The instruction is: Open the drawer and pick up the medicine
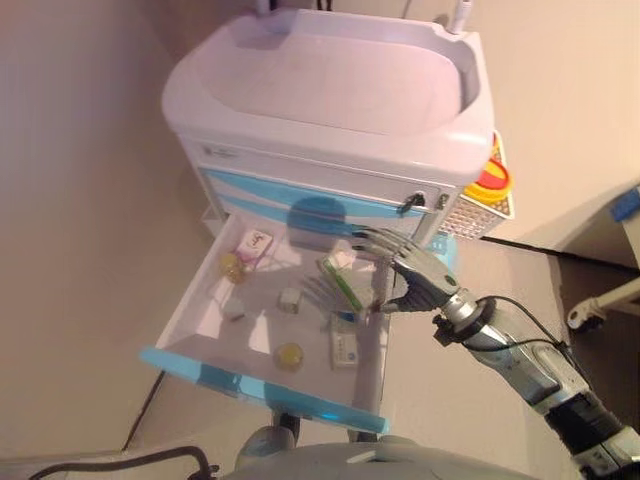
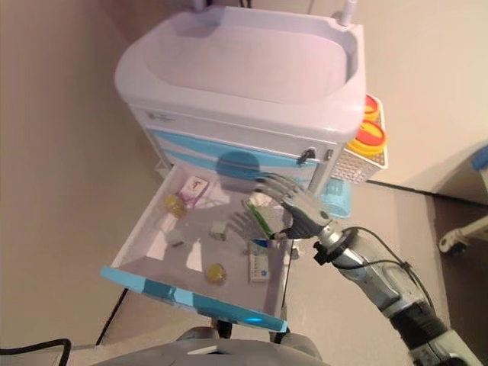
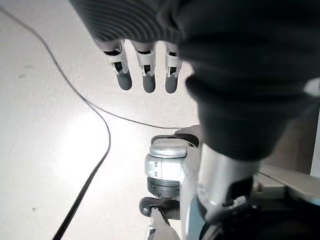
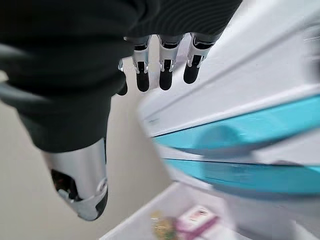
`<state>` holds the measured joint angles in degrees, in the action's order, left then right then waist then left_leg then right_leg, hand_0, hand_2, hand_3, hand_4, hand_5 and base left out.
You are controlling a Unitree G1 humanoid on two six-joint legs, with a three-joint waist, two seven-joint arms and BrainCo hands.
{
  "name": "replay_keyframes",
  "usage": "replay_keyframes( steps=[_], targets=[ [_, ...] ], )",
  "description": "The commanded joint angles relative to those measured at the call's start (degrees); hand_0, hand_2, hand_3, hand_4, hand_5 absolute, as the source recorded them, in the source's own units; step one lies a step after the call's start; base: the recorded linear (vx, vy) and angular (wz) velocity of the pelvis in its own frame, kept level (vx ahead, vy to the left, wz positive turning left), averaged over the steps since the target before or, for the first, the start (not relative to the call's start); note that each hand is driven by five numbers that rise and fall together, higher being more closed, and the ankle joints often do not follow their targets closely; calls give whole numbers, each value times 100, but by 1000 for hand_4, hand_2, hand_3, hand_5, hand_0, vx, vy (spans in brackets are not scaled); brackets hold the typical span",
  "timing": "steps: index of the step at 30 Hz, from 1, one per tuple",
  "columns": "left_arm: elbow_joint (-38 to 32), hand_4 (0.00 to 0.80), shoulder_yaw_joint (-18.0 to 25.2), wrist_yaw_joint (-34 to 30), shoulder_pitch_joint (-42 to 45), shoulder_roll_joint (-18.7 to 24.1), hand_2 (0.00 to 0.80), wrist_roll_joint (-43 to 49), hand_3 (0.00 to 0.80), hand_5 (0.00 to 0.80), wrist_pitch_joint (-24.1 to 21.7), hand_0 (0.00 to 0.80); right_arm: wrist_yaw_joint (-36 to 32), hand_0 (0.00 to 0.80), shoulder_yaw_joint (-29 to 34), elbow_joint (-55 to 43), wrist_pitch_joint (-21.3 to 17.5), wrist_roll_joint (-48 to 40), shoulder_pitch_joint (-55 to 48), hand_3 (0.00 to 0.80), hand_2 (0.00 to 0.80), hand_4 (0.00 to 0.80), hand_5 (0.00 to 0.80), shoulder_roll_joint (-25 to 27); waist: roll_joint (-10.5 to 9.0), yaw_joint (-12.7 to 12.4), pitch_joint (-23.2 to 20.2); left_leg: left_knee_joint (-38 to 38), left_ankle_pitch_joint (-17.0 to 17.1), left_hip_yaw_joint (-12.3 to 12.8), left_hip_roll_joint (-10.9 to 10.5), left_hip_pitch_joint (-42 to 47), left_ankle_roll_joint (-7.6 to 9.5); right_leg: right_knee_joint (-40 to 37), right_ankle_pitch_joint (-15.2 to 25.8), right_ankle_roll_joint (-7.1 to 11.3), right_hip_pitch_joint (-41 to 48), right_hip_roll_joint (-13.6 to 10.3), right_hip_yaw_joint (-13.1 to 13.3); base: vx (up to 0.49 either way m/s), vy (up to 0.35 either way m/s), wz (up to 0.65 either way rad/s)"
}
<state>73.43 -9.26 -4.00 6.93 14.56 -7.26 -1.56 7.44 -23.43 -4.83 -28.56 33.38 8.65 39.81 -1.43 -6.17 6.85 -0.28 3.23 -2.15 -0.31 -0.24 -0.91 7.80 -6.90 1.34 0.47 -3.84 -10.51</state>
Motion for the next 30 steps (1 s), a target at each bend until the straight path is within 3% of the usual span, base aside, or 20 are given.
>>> replay_keyframes(
  steps=[1, 11, 17, 30],
  targets=[
    [82, 0, -28, 78, -249, 73, 0, -310, 0, 0, 34, 0, -102, 0, -285, -442, 195, 2, 651, 0, 0, 0, 0, -13, -211, -337, 125, 298, -695, -27, -425, 22, 325, -159, 452, 409, -44, -351, 80, 7, -7, 28],
    [-103, 0, 79, 120, -64, 169, 0, -560, 0, 0, -4, 0, -422, 0, -1274, 696, 940, 491, 1524, 0, 0, 0, 0, -198, -124, -989, 120, 76, -447, -712, -465, 3, 241, -158, 319, 324, 156, -414, -462, 11, -10, 36],
    [-114, 0, 120, 55, -36, 204, 0, -439, 0, 0, -19, 0, -201, 0, -1661, 1658, 1230, 883, 1807, 0, 0, 0, 0, -410, -135, -1292, 160, 8, -313, -1014, -443, -80, 154, -179, 275, 260, 226, -422, -791, 1, -1, 29],
    [-316, 0, -53, 35, -59, 290, 0, -389, 0, 0, -107, 0, -114, 0, -1965, 3360, 1972, 1247, 2286, 0, 0, 0, 0, -881, -178, -1647, 338, -75, -160, -1367, -426, -162, 52, -161, 230, 186, 260, -398, -1133, 6, 7, 16]
  ],
)
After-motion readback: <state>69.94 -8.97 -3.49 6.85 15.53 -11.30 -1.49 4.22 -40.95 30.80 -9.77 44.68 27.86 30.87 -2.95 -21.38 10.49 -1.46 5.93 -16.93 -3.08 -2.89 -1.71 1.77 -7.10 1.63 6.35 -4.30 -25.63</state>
